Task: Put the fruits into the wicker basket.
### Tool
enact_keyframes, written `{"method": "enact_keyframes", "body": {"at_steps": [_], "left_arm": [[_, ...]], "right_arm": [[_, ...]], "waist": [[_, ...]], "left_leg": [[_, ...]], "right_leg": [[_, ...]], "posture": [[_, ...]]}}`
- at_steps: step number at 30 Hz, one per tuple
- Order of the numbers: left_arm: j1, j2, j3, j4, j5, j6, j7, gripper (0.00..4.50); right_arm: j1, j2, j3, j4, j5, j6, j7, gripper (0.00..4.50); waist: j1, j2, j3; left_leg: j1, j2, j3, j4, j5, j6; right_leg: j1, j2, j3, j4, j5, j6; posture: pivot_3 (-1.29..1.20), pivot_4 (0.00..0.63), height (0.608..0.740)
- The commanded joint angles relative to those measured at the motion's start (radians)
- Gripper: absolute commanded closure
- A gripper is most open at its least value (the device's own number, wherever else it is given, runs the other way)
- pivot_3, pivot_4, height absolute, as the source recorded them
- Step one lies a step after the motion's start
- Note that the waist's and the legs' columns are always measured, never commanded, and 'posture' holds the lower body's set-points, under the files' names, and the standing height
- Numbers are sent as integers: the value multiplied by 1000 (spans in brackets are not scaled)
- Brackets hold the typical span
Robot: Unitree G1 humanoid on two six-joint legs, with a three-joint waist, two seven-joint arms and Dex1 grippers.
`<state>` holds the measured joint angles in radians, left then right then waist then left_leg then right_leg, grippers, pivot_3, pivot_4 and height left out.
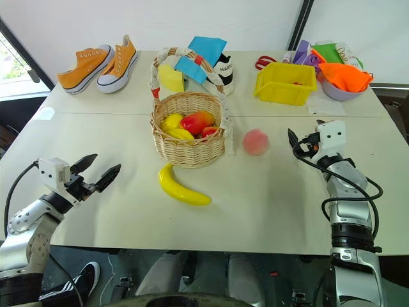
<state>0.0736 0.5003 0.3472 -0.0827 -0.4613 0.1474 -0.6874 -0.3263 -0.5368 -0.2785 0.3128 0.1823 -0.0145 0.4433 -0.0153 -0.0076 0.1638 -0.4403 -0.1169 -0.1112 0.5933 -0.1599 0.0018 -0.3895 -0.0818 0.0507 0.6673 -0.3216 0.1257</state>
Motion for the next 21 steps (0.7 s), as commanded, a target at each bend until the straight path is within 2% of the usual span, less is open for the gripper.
{"method": "enact_keyframes", "body": {"at_steps": [1, 21], "left_arm": [[-5, 6, 13, -22, 10, -28, 11, 0], [-4, 6, 21, -16, -25, -38, -23, 0]], "right_arm": [[-6, -2, -1, -37, 8, -9, 4, 96], [-22, 0, 2, -16, 4, -18, 7, 96]], "waist": [[0, 0, 0], [0, 0, 0]], "left_leg": [[0, 0, 0, 0, 0, 0], [0, 0, 0, 0, 0, 0]], "right_leg": [[0, 0, 0, 0, 0, 0], [0, 0, 0, 0, 0, 0]], "posture": [[0, 150, 740], [0, 150, 740]]}}
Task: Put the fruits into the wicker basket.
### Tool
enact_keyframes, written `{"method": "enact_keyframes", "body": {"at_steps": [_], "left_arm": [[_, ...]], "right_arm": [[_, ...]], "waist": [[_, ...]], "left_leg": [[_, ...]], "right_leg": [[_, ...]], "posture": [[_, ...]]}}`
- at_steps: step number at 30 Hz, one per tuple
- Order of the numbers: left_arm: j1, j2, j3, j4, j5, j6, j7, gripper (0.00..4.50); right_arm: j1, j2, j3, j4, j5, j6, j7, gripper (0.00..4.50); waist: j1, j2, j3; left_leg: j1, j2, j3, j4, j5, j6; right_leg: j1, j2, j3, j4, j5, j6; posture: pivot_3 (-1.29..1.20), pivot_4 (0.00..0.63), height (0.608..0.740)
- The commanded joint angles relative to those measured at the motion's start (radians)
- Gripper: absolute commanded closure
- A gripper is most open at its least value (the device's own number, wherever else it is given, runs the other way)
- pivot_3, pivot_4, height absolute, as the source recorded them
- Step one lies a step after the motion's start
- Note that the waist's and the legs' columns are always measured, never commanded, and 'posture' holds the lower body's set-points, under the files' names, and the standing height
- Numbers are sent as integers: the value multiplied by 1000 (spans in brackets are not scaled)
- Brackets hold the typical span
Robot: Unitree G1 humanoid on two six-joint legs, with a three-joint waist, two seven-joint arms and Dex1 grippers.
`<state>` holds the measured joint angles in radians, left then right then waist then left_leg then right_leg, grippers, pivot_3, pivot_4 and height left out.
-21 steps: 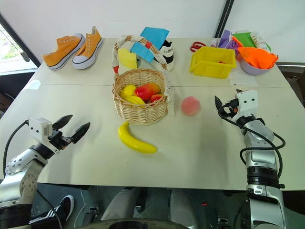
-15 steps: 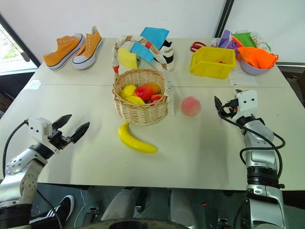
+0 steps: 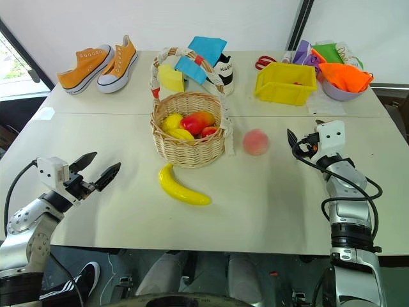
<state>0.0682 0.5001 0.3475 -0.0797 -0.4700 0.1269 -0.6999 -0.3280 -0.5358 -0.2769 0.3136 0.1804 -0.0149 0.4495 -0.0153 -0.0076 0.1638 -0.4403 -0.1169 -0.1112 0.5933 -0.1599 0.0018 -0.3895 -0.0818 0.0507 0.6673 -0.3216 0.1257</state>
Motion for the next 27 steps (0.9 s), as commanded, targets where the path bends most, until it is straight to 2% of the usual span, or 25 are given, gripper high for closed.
{"method": "enact_keyframes", "body": {"at_steps": [1, 9, 14, 19, 22, 27], "left_arm": [[2, 6, 22, -19, -18, -18, -13, 0], [12, 13, 27, -27, -35, -26, -50, 0], [74, 37, 32, -115, -113, -39, -183, 0], [187, 104, 45, -257, -216, 15, -311, 0], [256, 131, 43, -310, -217, 5, -358, 0], [270, 122, 25, -321, -185, -16, -363, 0]], "right_arm": [[-21, 0, 0, -17, 6, -18, 1, 96], [-27, 0, 1, -13, 6, -19, 1, 96], [5, 4, -16, -71, 57, 19, 32, 96], [112, 14, -24, -247, 158, 108, 87, 96], [187, 28, -12, -400, 227, 190, 98, 96], [283, 52, 19, -565, 233, 292, 54, 96]], "waist": [[0, 0, 0], [0, 0, 0], [-2, 0, 0], [1, 0, 0], [-1, 1, 0], [3, 2, 0]], "left_leg": [[0, 0, 0, 0, 0, 0], [0, 0, 0, 0, 0, 0], [0, 0, 0, 0, 0, 0], [0, 0, 0, -1, 0, 0], [0, 1, 0, -1, 0, 0], [0, 1, 0, -1, -2, -2]], "right_leg": [[0, 0, 0, 0, 0, 0], [0, 0, 0, 0, 0, 0], [0, 0, 0, 0, 0, 0], [0, 0, 0, -1, 0, -1], [0, 0, 1, -1, -2, -3], [0, 0, 1, -2, -2, -5]], "posture": [[0, 150, 740], [0, 150, 740], [0, 150, 740], [0, 150, 740], [0, 150, 740], [0, 150, 740]]}}
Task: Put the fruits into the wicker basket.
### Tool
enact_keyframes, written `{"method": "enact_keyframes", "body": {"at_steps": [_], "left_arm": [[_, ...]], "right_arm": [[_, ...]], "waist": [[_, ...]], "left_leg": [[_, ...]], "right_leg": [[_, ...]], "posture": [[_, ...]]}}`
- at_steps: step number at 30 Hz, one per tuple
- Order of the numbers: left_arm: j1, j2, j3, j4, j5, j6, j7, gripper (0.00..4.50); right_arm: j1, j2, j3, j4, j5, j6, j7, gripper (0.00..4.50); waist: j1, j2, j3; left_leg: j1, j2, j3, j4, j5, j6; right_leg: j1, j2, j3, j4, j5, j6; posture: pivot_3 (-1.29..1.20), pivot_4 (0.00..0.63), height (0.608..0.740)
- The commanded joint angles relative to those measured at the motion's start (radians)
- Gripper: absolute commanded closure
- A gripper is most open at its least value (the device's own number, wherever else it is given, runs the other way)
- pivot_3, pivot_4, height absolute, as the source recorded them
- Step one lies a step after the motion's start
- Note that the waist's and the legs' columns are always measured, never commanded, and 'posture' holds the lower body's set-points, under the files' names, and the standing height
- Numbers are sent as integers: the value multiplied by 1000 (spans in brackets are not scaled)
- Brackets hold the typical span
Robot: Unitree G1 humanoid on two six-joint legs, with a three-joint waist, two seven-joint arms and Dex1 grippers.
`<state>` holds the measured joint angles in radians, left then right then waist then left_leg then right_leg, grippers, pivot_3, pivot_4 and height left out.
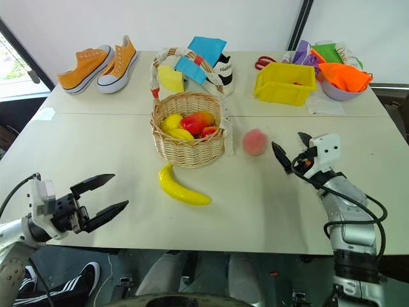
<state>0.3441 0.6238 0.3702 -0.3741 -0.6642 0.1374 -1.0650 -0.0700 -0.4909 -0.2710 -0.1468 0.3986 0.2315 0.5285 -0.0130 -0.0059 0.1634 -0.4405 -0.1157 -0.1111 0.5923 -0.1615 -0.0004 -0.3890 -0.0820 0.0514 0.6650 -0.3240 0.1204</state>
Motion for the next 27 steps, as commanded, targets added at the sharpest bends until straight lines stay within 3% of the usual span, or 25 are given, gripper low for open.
{"method": "enact_keyframes", "body": {"at_steps": [1, 5, 10, 27], "left_arm": [[-11, -5, -4, -23, 9, -25, 4, 0], [-41, -29, -32, -4, 35, -43, 17, 0], [-83, -32, -59, 6, 45, -33, 29, 0], [-43, -49, -62, -21, 45, -46, 59, 0]], "right_arm": [[38, 7, 26, -129, 6, 62, -31, 96], [42, -3, 64, -198, -11, 147, -66, 96], [-63, -26, 99, -239, -46, 322, -157, 96], [-321, -54, 238, -115, -120, 590, -173, 96]], "waist": [[1, 0, 0], [0, 0, 0], [-1, 0, 0], [-1, 0, 0]], "left_leg": [[0, 0, 0, 0, 0, 0], [0, 0, 0, 0, 0, 0], [0, 0, 0, 0, 0, 0], [-1, 0, 0, -1, 0, 0]], "right_leg": [[0, 0, 0, 0, 0, 0], [0, 0, 0, -1, 0, -1], [-1, 0, 0, -1, 0, -1], [-1, 0, -1, -2, 0, 0]], "posture": [[0, 150, 740], [0, 150, 740], [0, 150, 740], [0, 150, 740]]}}
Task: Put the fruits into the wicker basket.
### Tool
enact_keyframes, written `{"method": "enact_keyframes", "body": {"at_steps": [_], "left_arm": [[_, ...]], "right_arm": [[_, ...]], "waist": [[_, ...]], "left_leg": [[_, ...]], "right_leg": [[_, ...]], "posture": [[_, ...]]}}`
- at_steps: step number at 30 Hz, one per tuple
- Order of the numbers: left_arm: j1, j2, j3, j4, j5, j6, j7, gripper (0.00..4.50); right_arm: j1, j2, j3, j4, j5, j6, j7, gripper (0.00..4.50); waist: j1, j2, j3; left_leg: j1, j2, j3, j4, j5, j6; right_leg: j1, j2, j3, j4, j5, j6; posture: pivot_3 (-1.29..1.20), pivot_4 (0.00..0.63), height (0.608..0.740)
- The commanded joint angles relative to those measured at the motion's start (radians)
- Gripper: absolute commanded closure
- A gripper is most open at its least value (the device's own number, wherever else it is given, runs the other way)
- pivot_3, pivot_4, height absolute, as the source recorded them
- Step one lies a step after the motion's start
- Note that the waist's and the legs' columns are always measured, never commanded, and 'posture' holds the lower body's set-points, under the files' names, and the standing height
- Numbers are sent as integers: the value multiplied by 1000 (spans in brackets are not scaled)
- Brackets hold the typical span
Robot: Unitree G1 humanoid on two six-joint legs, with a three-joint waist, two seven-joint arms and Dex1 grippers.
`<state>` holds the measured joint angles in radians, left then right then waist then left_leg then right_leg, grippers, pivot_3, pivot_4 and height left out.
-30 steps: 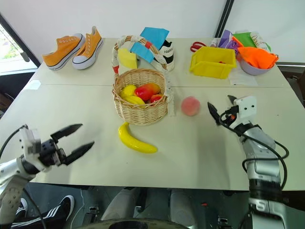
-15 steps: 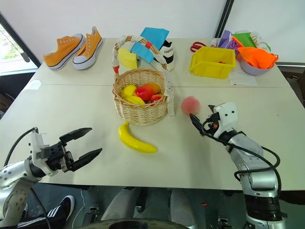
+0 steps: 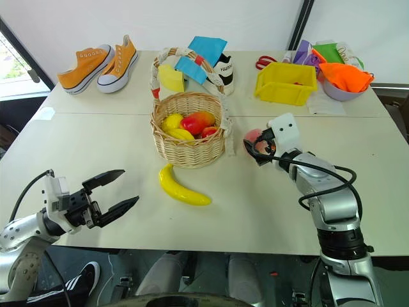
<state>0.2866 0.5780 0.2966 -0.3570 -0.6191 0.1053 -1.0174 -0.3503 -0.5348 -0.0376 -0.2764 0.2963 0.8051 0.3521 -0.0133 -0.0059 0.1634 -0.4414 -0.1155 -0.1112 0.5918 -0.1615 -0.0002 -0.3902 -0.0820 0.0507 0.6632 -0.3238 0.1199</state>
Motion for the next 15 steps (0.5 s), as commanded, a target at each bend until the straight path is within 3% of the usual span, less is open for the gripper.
{"method": "enact_keyframes", "body": {"at_steps": [1, 10, 14, 15], "left_arm": [[19, -4, 11, -40, 0, -16, 13, 0], [21, -4, 5, -46, 2, -19, 33, 0], [13, -3, 3, -39, 3, -19, 37, 0], [11, -3, 1, -35, 4, -20, 37, 0]], "right_arm": [[-52, -7, 13, 33, -24, 15, 4, 96], [-90, 14, 50, 162, -79, -25, 14, 96], [-87, 31, 6, 151, -60, -23, 11, 1106], [-78, 30, -4, 139, -59, -26, 11, 1106]], "waist": [[-1, 0, 0], [0, 0, 0], [-1, 0, 0], [0, 0, 0]], "left_leg": [[0, 0, 0, 0, 0, 0], [0, 0, 0, 0, 0, 0], [0, 0, 0, 0, 0, 0], [0, 0, 0, 0, 0, 0]], "right_leg": [[0, 0, 0, 0, 0, 0], [0, 0, 0, 0, 0, 0], [0, 0, 0, 0, 0, 0], [0, 0, 0, 0, 0, 0]], "posture": [[0, 150, 740], [0, 150, 740], [0, 150, 740], [0, 150, 740]]}}
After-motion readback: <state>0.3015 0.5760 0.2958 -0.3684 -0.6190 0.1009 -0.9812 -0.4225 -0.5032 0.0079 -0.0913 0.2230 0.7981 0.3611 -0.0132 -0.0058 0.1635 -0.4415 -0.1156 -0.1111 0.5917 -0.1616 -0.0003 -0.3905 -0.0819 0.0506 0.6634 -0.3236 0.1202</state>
